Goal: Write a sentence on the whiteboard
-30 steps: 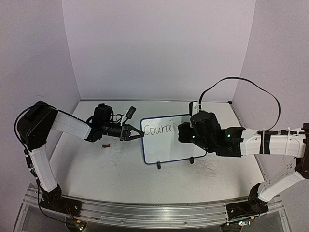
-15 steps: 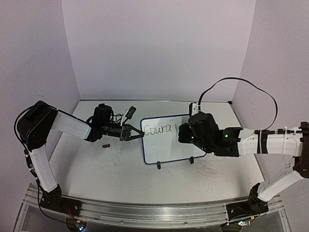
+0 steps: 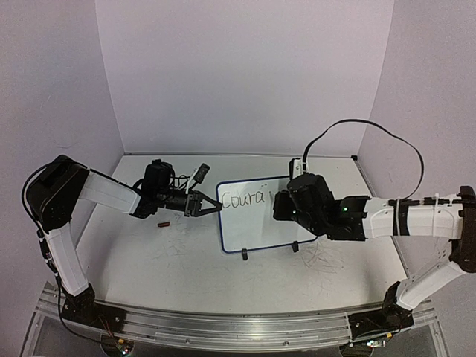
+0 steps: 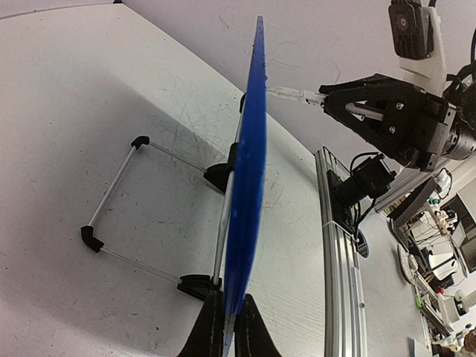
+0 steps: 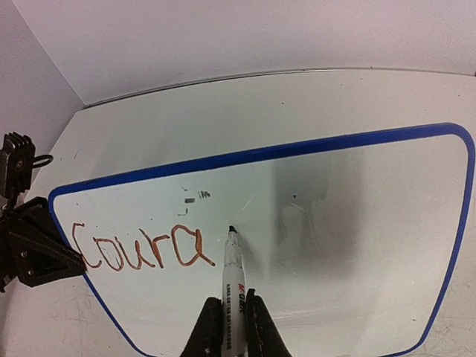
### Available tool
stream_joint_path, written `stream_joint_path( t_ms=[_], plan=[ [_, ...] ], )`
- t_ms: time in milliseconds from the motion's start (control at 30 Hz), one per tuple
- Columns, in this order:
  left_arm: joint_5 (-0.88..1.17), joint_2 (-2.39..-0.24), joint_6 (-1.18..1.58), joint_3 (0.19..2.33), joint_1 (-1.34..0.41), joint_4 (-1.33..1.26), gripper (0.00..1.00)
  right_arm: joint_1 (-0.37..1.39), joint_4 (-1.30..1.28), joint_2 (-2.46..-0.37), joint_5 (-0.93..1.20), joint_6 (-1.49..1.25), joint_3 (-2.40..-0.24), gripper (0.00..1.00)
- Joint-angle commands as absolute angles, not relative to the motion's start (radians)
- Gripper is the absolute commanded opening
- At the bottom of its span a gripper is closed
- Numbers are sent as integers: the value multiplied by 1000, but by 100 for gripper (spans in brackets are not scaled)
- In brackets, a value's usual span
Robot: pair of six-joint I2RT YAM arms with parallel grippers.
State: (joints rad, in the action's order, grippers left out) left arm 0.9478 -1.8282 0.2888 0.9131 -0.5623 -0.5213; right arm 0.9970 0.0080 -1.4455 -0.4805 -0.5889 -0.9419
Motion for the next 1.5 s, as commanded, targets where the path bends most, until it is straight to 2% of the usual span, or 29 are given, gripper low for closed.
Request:
stream_joint_path(
  t_ms=[0, 900, 1467],
  plan=[
    [980, -1789, 299, 921, -566, -487, 0, 991, 39, -1471, -472, -562, -993, 0],
    [981, -1790, 296, 922, -566, -485, 0, 992, 2, -1424, -445, -655, -886, 0],
    [981, -1787, 296, 920, -566, -483, 0, 985, 9, -1460, -507, -589, -987, 0]
  ],
)
